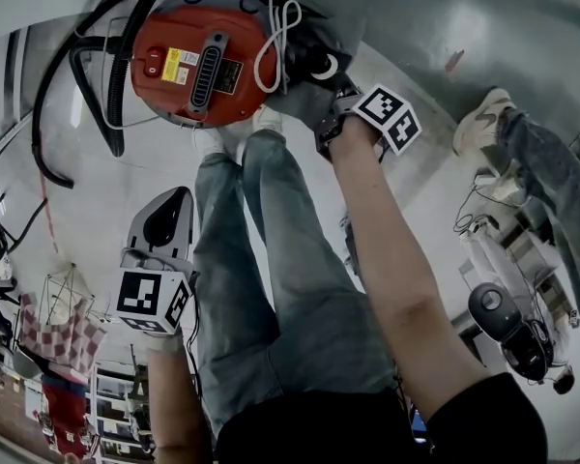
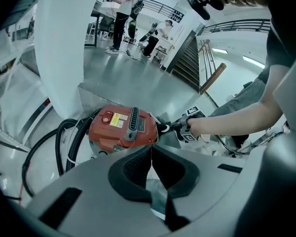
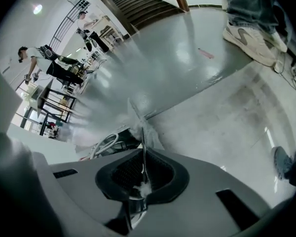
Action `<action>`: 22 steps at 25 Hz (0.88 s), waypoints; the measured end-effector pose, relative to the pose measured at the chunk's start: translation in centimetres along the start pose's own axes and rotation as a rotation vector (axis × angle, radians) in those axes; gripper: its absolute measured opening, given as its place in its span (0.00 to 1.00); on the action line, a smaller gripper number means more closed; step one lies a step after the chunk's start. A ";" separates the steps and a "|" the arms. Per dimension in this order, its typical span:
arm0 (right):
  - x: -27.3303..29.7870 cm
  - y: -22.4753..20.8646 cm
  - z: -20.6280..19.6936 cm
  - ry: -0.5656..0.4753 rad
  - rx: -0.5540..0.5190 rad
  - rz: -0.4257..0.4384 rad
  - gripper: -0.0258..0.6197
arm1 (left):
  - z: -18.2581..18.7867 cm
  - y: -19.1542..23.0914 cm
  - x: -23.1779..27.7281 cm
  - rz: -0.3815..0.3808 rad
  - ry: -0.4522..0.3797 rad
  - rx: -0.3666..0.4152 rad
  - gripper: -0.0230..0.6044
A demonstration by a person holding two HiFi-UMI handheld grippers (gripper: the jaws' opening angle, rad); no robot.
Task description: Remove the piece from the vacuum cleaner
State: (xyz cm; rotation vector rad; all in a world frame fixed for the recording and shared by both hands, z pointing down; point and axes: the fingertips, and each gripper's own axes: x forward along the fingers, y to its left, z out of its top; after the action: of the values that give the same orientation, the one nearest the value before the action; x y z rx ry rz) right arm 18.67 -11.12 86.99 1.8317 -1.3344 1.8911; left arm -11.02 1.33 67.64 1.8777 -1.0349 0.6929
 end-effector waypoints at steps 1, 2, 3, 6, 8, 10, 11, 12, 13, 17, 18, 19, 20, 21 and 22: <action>-0.3 -0.6 0.4 -0.009 -0.006 -0.011 0.11 | 0.0 -0.1 -0.1 -0.001 0.000 0.001 0.07; -0.8 -1.3 0.9 -0.020 -0.022 -0.024 0.11 | 0.1 -0.1 -0.1 -0.002 0.000 0.002 0.07; -1.2 -2.2 1.5 -0.028 -0.040 -0.037 0.11 | 0.1 -0.1 -0.1 -0.004 0.001 0.003 0.07; -2.5 -5.2 3.0 -0.028 -0.096 -0.060 0.11 | -0.1 -0.3 0.3 -0.015 0.008 0.012 0.07; -3.6 -6.7 3.8 -0.027 -0.131 -0.066 0.11 | -0.1 -0.7 0.6 -0.028 0.015 0.020 0.07; -4.7 -7.8 4.2 -0.032 -0.154 -0.067 0.11 | 0.0 -1.2 0.9 -0.043 0.018 0.033 0.07; -5.3 -8.2 4.3 -0.036 -0.161 -0.067 0.11 | 0.1 -1.5 1.1 -0.051 0.019 0.042 0.07; -5.9 -8.7 4.3 -0.042 -0.165 -0.067 0.11 | 0.2 -1.9 1.2 -0.060 0.020 0.052 0.07; -6.6 -9.1 4.3 -0.049 -0.166 -0.068 0.11 | 0.2 -2.1 1.3 -0.068 0.021 0.062 0.07; -9.3 -10.0 4.1 -0.076 -0.163 -0.069 0.11 | 0.6 -2.9 1.4 -0.101 0.018 0.106 0.07; -10.1 -10.0 4.1 -0.085 -0.163 -0.068 0.11 | 0.8 -3.1 1.4 -0.109 0.015 0.118 0.07; -10.9 -10.0 4.2 -0.094 -0.162 -0.065 0.11 | 1.0 -3.3 1.3 -0.117 0.011 0.130 0.07; -11.8 -9.9 4.3 -0.104 -0.160 -0.062 0.11 | 1.3 -3.4 1.2 -0.124 0.006 0.141 0.07; -12.6 -9.8 4.4 -0.113 -0.159 -0.057 0.11 | 1.6 -3.6 1.2 -0.132 0.001 0.152 0.07; -13.5 -9.6 4.4 -0.121 -0.160 -0.053 0.11 | 1.8 -3.7 1.1 -0.139 -0.004 0.161 0.07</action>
State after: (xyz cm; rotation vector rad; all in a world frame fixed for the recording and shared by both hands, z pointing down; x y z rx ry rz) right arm 31.22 -2.77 78.89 1.9063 -1.4151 1.6205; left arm -7.15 0.38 66.05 2.0686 -0.8629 0.7090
